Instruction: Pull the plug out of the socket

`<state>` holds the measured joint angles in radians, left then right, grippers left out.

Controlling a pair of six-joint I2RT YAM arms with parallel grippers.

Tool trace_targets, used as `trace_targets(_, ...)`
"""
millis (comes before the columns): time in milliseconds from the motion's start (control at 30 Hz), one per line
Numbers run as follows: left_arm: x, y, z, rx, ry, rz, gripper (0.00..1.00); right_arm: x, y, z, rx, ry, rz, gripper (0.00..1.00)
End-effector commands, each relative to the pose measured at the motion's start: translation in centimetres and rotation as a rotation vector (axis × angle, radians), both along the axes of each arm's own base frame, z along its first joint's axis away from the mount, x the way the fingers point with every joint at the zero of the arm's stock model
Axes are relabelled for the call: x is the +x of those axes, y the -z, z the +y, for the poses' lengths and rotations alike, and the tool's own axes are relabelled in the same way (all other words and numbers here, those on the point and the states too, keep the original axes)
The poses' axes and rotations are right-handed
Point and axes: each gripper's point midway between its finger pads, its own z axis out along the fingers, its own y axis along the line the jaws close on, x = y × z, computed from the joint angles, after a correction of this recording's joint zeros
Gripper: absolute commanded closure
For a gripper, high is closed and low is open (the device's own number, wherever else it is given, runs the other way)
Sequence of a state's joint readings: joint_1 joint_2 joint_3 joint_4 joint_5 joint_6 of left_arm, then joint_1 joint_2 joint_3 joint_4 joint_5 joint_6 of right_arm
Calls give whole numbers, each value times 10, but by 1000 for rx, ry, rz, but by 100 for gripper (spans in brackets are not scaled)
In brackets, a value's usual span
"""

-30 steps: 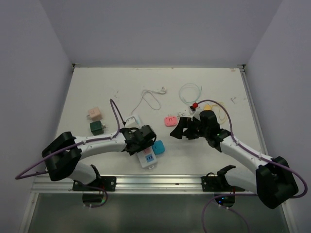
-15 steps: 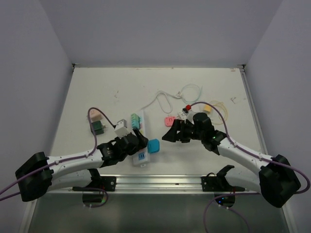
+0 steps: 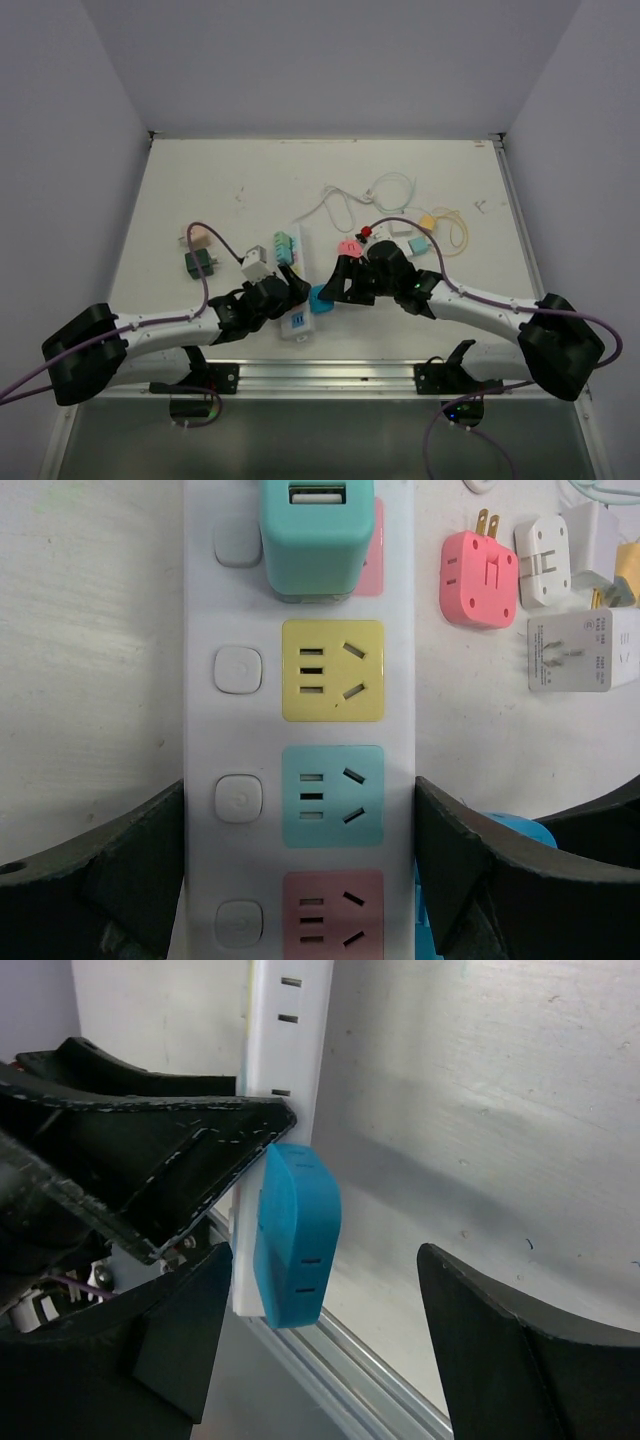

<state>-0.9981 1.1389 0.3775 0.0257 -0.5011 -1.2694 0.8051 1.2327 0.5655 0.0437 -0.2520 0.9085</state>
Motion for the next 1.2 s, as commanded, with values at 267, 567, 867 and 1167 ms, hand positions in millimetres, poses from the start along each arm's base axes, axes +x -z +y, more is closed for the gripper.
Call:
trace_targets(267, 14, -16, -14, -75, -7, -89, 100, 10, -12, 24, 25, 31, 5, 51)
trace_targets(567, 11, -3, -7, -44, -25, -63, 100, 11, -19, 19, 7, 28, -26, 94)
trace_targets(867, 6, 21, 17, -3, -104, 3, 100, 12, -30, 9, -13, 49, -59, 100)
trace_targets(1167, 4, 31, 28, -3, -133, 40, 100, 29, -47, -21, -31, 154, -135, 100)
